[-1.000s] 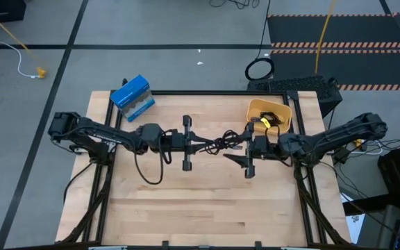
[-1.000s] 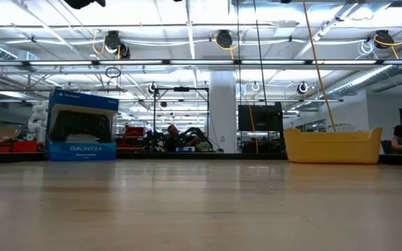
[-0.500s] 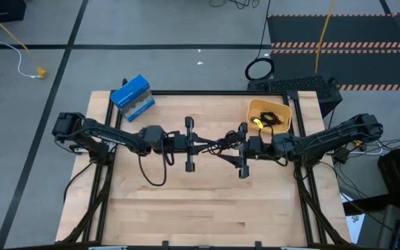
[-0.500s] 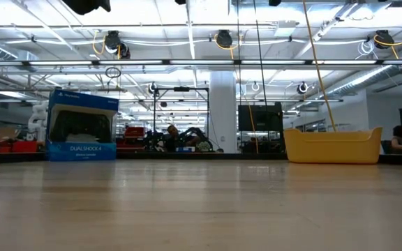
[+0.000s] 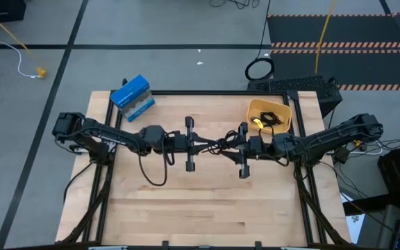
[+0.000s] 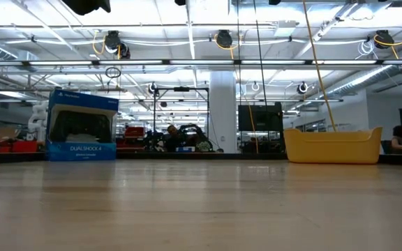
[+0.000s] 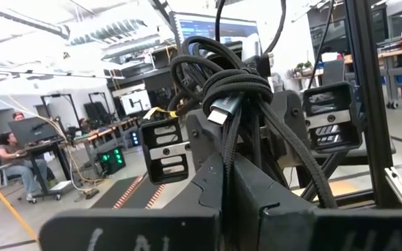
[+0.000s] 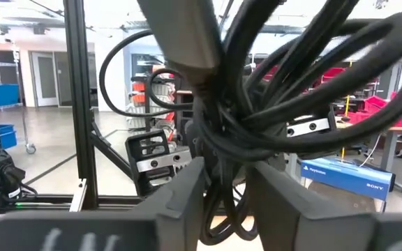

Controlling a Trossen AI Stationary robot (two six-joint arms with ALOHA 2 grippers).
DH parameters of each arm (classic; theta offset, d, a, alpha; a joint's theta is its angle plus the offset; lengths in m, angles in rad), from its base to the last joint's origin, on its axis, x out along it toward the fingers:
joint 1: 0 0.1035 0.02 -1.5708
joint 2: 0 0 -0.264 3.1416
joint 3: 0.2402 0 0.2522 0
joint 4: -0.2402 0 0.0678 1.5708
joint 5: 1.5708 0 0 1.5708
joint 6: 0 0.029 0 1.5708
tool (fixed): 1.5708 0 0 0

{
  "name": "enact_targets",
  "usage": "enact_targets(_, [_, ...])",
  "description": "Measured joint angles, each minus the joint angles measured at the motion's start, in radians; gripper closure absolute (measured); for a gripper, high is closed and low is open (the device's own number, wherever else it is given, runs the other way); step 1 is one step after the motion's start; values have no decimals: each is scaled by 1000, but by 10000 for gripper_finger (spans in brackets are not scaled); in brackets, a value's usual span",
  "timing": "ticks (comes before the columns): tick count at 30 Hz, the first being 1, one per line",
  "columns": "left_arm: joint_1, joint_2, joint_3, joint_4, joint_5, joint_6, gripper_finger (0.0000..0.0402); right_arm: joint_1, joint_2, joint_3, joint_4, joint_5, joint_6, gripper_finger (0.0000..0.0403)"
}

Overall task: Pick and place USB-C Cables
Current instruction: Put the charger cable into the yellow bin

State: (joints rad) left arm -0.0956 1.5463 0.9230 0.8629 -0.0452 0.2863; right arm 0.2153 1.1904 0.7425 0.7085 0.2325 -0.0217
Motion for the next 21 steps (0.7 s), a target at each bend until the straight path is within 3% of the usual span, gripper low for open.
enact_targets(10, [12,0,0,-14,-1,-61,321,0,0,0,-1,1,-1,393])
enact_targets(21, [11,-95,-1,-206,0,-89,316,0,0,0,-2,1,-6,399])
